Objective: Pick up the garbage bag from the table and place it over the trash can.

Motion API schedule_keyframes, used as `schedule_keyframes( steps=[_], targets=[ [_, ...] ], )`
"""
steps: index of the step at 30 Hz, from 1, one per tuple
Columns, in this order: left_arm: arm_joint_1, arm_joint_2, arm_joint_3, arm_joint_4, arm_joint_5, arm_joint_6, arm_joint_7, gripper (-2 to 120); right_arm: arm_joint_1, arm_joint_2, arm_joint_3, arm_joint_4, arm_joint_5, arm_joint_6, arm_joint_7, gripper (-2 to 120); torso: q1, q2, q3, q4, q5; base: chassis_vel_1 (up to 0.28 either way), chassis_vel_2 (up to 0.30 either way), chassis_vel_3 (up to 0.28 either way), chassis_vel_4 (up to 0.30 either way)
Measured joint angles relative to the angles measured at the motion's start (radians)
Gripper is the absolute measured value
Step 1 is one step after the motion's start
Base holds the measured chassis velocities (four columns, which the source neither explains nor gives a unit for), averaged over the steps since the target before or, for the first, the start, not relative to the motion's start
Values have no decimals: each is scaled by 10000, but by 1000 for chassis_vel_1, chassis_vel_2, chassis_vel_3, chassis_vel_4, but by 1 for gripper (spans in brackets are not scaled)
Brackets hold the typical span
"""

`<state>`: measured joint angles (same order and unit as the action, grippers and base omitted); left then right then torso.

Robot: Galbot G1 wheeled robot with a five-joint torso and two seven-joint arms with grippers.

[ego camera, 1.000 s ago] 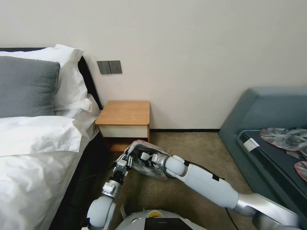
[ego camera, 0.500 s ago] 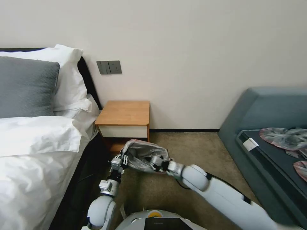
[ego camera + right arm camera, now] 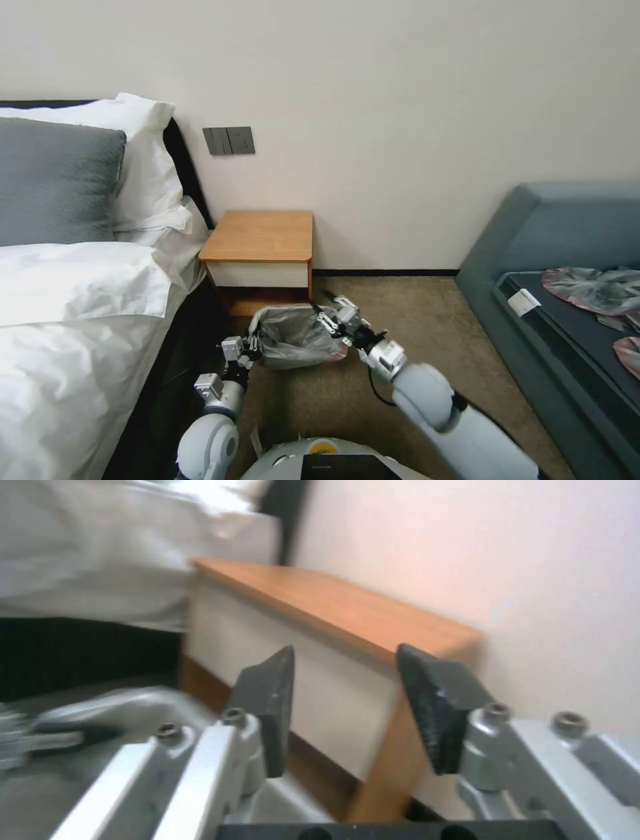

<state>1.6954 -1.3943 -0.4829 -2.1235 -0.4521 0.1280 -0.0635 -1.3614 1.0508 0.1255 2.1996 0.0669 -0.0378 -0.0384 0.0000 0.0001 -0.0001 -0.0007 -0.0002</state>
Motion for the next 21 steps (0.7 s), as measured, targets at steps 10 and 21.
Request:
schedule_keyframes(
  steps=[10, 21],
  targets=[
    [-61, 353, 84, 588, -829, 349, -3, 9, -1625, 1653, 1551, -740, -694, 1500, 765, 82, 0, 0, 0, 7, 2, 0, 0, 0, 0],
    [-110, 349, 362, 1003, -1293, 719, 5, 9, -1468, 2087, 1939, -1007, -455, 1576, 749, 100, 0, 0, 0, 8, 3, 0, 0, 0, 0]
  ],
)
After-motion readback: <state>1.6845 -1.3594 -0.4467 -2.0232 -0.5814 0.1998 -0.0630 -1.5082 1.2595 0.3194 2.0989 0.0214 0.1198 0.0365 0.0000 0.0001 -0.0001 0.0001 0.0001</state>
